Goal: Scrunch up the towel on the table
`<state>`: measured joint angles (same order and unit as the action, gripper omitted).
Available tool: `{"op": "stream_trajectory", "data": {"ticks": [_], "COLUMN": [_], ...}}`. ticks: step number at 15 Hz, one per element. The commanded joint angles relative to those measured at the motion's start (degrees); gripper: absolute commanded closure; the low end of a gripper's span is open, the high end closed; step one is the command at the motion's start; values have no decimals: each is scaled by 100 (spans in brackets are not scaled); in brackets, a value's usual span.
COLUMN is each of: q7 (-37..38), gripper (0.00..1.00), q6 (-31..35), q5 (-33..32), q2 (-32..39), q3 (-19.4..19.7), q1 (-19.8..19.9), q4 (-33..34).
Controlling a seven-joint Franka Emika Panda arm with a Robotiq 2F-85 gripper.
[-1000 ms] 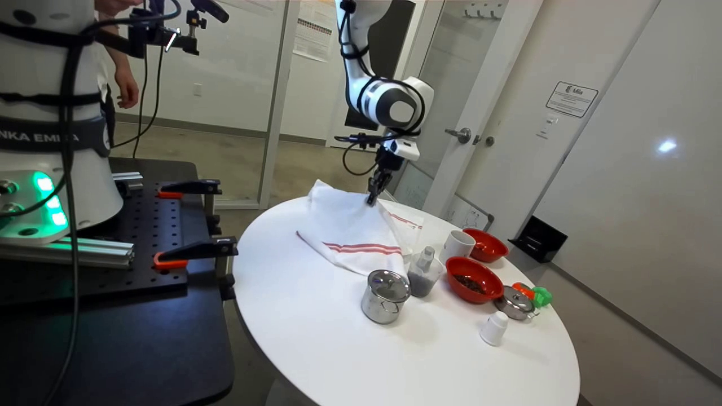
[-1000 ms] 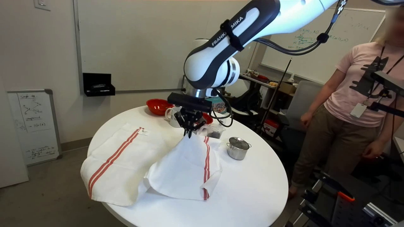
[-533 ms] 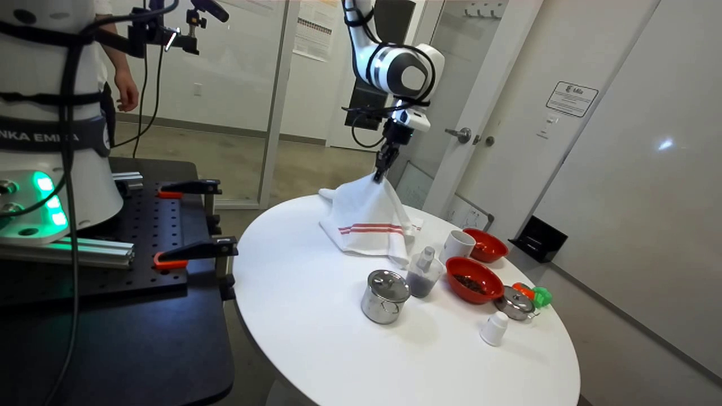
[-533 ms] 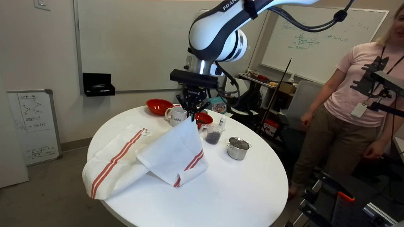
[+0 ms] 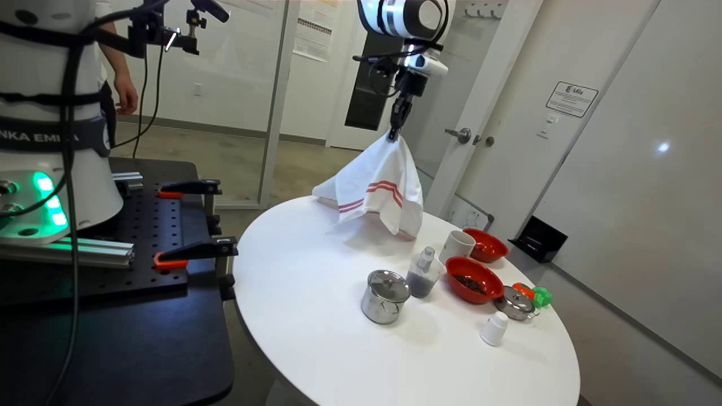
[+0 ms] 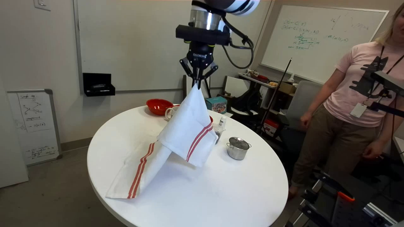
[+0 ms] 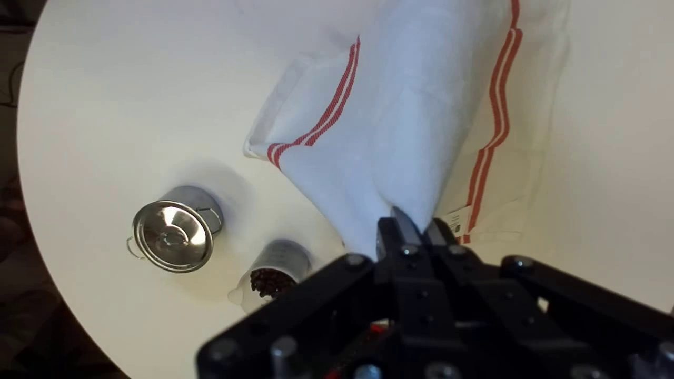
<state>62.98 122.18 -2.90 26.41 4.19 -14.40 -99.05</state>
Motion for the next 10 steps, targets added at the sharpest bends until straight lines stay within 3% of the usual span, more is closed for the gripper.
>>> {"op": "stream_trajectory", "data": {"ticks": [1,4,5,10], "q7": [68,6,30,27], "gripper": [99,99,98,98], "q6": [-610,-998,-694,-854], "q5": [-376,-567,-426,-482], "q2": [-303,-371,-346,-383], "q3": [-92,-194,-233,-280], "q1": [-10,1,99,92], "q4": [280,556,356,459]}}
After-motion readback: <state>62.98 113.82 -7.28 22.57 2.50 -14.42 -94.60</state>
